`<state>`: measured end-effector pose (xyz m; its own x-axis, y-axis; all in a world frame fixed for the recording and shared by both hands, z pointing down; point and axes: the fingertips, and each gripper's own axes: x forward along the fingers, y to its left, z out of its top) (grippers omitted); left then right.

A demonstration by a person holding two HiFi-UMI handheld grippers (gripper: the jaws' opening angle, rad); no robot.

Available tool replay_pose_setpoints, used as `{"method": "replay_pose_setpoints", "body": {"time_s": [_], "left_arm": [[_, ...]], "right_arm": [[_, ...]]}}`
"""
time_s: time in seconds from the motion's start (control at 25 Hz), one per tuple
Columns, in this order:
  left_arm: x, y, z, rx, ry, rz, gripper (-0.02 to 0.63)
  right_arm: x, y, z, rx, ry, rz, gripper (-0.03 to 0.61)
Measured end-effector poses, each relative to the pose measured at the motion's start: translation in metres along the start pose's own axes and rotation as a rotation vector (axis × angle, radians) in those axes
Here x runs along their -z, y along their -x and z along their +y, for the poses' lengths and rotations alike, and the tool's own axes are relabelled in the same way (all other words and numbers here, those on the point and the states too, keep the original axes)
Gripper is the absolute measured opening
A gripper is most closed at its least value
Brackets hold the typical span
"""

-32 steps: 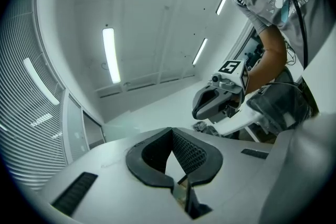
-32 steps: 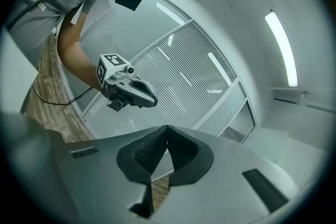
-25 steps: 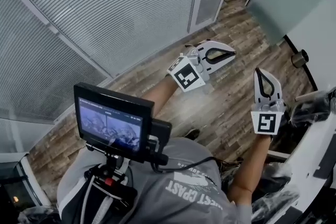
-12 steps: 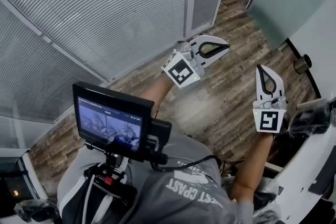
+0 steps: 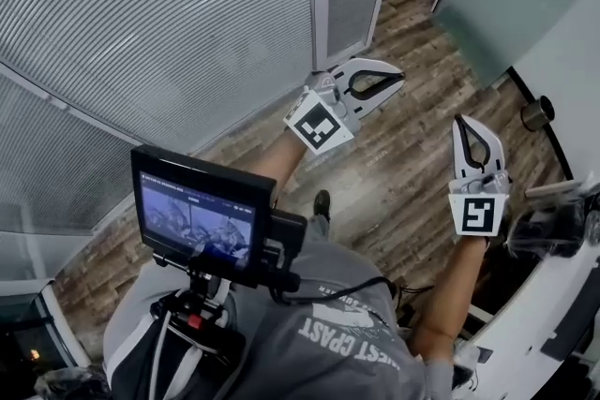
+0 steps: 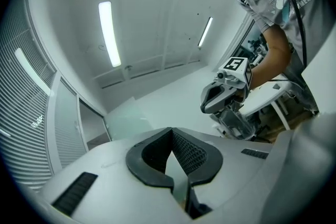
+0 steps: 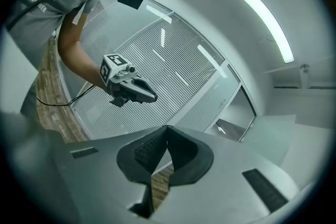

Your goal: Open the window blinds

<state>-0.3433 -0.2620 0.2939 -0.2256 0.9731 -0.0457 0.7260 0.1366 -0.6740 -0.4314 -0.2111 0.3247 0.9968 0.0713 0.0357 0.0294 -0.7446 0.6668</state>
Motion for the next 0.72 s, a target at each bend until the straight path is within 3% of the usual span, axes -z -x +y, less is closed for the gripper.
{"method": "replay_pose_setpoints", "body": {"time_s": [0.16,0.36,0.52,0.72], "left_arm": [[0.056,-0.046,0.043,0.001,0.024,-0.017,0.003],[0.095,-0.091,0.092,0.006,0.027,-0.05,0.003],[0.122,-0.121,0.111,0.024,0.04,-0.05,0.003],[0.179,-0.18,0.137,0.022,0.049,-0.026,0.003]], "right_arm": [[0.037,-0.062,-0.04,0.01,0.001,0.006,0.002],[0.062,-0.115,-0.083,0.033,0.016,-0.002,0.002],[0.091,-0.142,-0.101,0.02,0.012,0.035,0.002],[0.146,-0.194,-0.143,0.007,-0.016,0.005,0.002]]}}
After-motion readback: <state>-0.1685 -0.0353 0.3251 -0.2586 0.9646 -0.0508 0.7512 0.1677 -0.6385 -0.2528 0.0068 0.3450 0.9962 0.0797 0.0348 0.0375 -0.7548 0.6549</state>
